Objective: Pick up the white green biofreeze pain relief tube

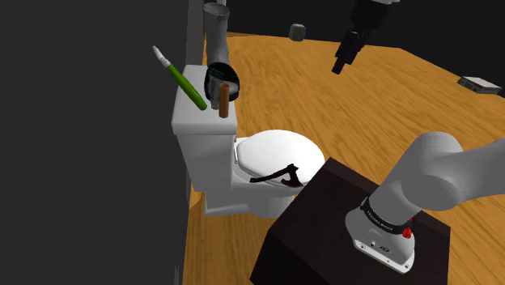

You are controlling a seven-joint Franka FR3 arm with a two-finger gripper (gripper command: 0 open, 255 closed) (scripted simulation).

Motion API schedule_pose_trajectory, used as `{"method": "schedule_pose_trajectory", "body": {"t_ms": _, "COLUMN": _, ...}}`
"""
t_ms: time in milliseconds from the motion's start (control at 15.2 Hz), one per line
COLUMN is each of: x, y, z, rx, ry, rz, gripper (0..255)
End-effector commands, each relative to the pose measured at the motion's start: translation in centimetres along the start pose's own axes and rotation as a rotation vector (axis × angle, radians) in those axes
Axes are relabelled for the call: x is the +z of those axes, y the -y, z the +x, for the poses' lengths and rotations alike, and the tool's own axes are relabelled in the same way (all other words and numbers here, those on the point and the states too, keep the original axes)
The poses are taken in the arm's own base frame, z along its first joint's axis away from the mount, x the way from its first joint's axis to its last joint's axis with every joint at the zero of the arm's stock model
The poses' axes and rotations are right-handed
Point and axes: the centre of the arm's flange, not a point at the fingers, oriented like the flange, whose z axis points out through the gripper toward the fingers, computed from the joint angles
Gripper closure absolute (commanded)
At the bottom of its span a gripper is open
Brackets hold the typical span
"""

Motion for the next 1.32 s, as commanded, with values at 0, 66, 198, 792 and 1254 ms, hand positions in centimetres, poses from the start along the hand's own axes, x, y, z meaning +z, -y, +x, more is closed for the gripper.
{"method": "schedule_pose_trajectory", "body": {"t_ms": 0, "x": 0.0, "y": 0.0, "z": 0.0, "rx": 0.0, "ry": 0.0, "rz": 0.0, "gripper": 0}}
{"method": "schedule_pose_trajectory", "body": {"t_ms": 66, "x": 0.5, "y": 0.5, "z": 1.0, "rx": 0.005, "ry": -0.005, "rz": 0.002, "gripper": 0}}
{"method": "schedule_pose_trajectory", "body": {"t_ms": 198, "x": 1.3, "y": 1.5, "z": 3.1, "rx": 0.014, "ry": -0.016, "rz": 0.005, "gripper": 0}}
{"method": "schedule_pose_trajectory", "body": {"t_ms": 792, "x": 5.0, "y": 5.7, "z": 12.8, "rx": 0.057, "ry": -0.063, "rz": 0.018, "gripper": 0}}
{"method": "schedule_pose_trajectory", "body": {"t_ms": 1254, "x": 7.5, "y": 8.7, "z": 20.6, "rx": 0.091, "ry": -0.1, "rz": 0.029, "gripper": 0}}
